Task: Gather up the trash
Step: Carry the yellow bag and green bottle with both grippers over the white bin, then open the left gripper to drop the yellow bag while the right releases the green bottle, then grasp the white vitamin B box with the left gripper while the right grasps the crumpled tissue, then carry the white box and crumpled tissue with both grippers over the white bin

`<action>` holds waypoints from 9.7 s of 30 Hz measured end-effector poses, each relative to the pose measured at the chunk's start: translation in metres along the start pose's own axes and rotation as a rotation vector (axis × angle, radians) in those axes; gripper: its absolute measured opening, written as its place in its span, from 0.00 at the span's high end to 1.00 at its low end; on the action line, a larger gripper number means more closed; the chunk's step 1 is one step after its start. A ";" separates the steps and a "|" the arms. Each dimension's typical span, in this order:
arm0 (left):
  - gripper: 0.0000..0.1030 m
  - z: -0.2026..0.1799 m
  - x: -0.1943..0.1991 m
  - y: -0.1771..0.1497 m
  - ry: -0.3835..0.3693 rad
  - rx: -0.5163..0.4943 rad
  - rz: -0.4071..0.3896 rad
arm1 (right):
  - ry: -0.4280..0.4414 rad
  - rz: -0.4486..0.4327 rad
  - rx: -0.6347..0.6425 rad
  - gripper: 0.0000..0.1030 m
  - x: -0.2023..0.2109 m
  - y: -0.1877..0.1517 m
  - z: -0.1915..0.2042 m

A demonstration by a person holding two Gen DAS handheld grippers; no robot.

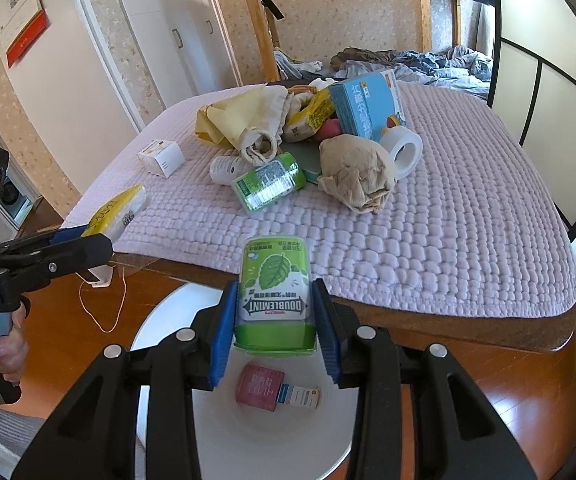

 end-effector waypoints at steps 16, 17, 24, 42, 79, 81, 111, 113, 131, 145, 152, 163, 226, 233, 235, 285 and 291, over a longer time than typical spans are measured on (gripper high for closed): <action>0.26 -0.019 0.005 -0.026 -0.041 -0.052 0.050 | 0.013 0.019 0.018 0.64 0.009 -0.019 0.015; 0.26 -0.019 0.005 -0.029 -0.039 -0.054 0.056 | 0.015 0.021 0.020 0.64 0.010 -0.021 0.016; 0.26 -0.021 0.001 -0.046 -0.051 -0.067 0.098 | 0.023 0.048 0.028 0.64 0.011 -0.032 0.021; 0.26 -0.003 -0.032 -0.082 0.067 -0.080 0.214 | 0.030 0.138 0.008 0.64 -0.012 -0.065 0.022; 0.26 -0.001 -0.098 -0.104 0.197 -0.148 0.317 | 0.035 0.250 0.002 0.64 -0.057 -0.089 0.019; 0.26 -0.004 -0.104 -0.107 0.201 -0.155 0.319 | 0.034 0.254 0.002 0.64 -0.058 -0.091 0.017; 0.01 -0.024 -0.055 -0.002 0.190 -0.105 -0.051 | -0.153 -0.066 0.007 0.10 -0.009 0.017 -0.025; 0.01 -0.001 -0.056 0.020 0.247 -0.052 -0.103 | -0.172 -0.092 -0.025 0.10 -0.015 0.030 -0.038; 0.01 0.110 -0.124 0.095 0.464 0.023 -0.083 | -0.271 -0.037 -0.097 0.23 -0.097 0.066 -0.065; 0.15 0.123 -0.134 0.100 0.487 0.001 -0.061 | -0.284 -0.032 -0.070 0.40 -0.116 0.077 -0.058; 0.31 0.119 -0.133 0.100 0.486 -0.025 -0.062 | -0.276 -0.043 -0.063 0.48 -0.110 0.074 -0.056; 0.36 0.115 -0.121 0.101 0.449 -0.013 -0.072 | -0.228 -0.066 -0.093 0.49 -0.093 0.074 -0.057; 0.36 -0.002 -0.077 0.032 0.241 -0.115 0.000 | -0.059 -0.061 -0.007 0.49 -0.011 0.023 0.010; 0.36 -0.008 -0.077 0.020 0.230 -0.120 0.023 | -0.052 -0.046 0.001 0.49 -0.007 0.014 0.012; 0.36 -0.011 -0.077 0.015 0.224 -0.120 0.029 | -0.048 -0.042 0.000 0.49 -0.006 0.012 0.013; 0.36 -0.025 -0.087 -0.086 0.197 -0.204 0.244 | 0.000 0.137 0.027 0.49 -0.020 -0.067 0.036; 0.36 -0.019 -0.093 -0.091 0.210 -0.198 0.265 | 0.000 0.158 0.020 0.49 -0.033 -0.072 0.036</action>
Point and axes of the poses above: each gripper's, at about its wrist camera, not at the fingertips, and x roughly against the way its jaws point, z to its left, y to its top, the point moved 9 cm from there along -x, roughly the way its jaws point, and after that the axes turned 6 degrees about x, right-handed, at the moved point
